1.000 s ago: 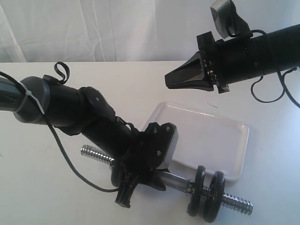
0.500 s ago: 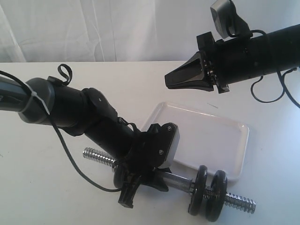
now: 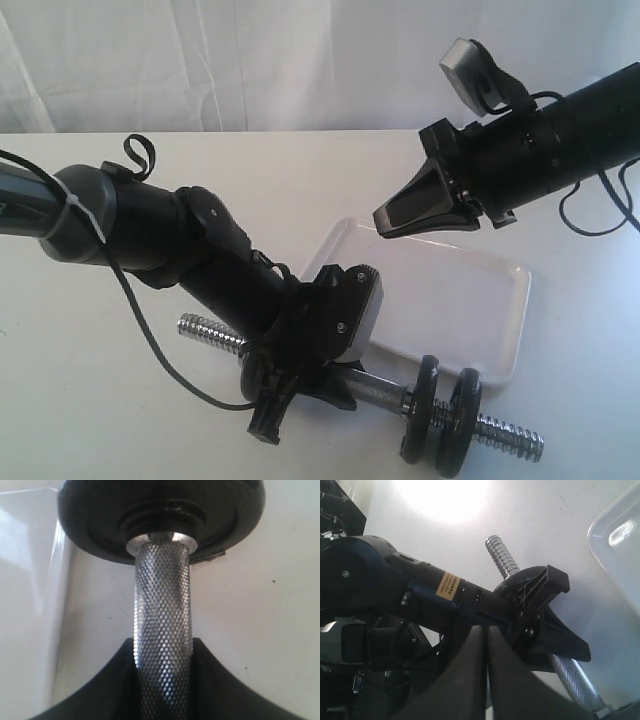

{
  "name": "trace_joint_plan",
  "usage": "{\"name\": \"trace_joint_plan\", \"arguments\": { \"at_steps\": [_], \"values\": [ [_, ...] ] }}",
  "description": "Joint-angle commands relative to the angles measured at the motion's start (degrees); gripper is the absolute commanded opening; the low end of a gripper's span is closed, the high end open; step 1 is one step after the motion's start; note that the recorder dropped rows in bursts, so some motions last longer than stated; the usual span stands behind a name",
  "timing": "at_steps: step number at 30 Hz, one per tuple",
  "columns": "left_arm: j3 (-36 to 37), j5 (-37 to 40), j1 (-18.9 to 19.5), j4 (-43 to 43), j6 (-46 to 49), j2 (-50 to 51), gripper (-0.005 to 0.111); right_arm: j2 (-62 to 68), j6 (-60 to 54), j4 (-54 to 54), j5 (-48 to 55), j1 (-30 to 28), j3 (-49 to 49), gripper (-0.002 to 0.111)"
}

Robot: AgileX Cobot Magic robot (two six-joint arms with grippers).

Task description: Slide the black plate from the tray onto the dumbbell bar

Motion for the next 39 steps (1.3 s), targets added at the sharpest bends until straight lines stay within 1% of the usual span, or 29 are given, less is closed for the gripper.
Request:
{"name": "trace_joint_plan", "arguments": {
  "at_steps": [1, 12, 24, 26, 27, 29, 31, 39],
  "values": [
    [-1.6, 4.22, -0.26, -5.71, 8.01, -2.4, 0.0, -0.41, 0.53, -0.36, 0.32, -0.15, 0.25, 0.0],
    [-1.6, 4.22, -0.26, -5.71, 7.91, -0.79, 0.0, -0.41, 0.8, -0.1, 0.32, -0.15, 0.25, 0.0],
    [-1.6, 4.11, -0.26, -5.71, 5.65, -0.72, 0.0, -0.41, 0.89, 0.04, 0.32, -0.15, 0.25, 0.0],
    [-1.6, 4.11, -0.26, -5.6, 5.65, -0.72, 0.006, -0.41, 0.89, 0.04, 0.32, -0.15, 0.25, 0.0],
    [-1.6, 4.23, -0.26, -5.6, 5.56, -0.72, 0.012, -0.41, 0.87, 0.15, 0.32, -0.15, 0.25, 0.0],
    [-1.6, 4.23, -0.26, -5.6, 4.88, -0.72, 0.019, -0.41, 0.87, 0.27, 0.32, -0.15, 0.25, 0.0],
    [-1.6, 4.23, -0.26, -5.6, 4.73, -0.72, 0.022, -0.41, 0.87, 0.38, 0.32, -0.15, 0.25, 0.0],
    [-1.6, 4.23, -0.26, -5.6, 4.26, -0.72, 0.023, -0.41, 0.87, 0.38, 0.32, -0.15, 0.25, 0.0]
  ]
}}
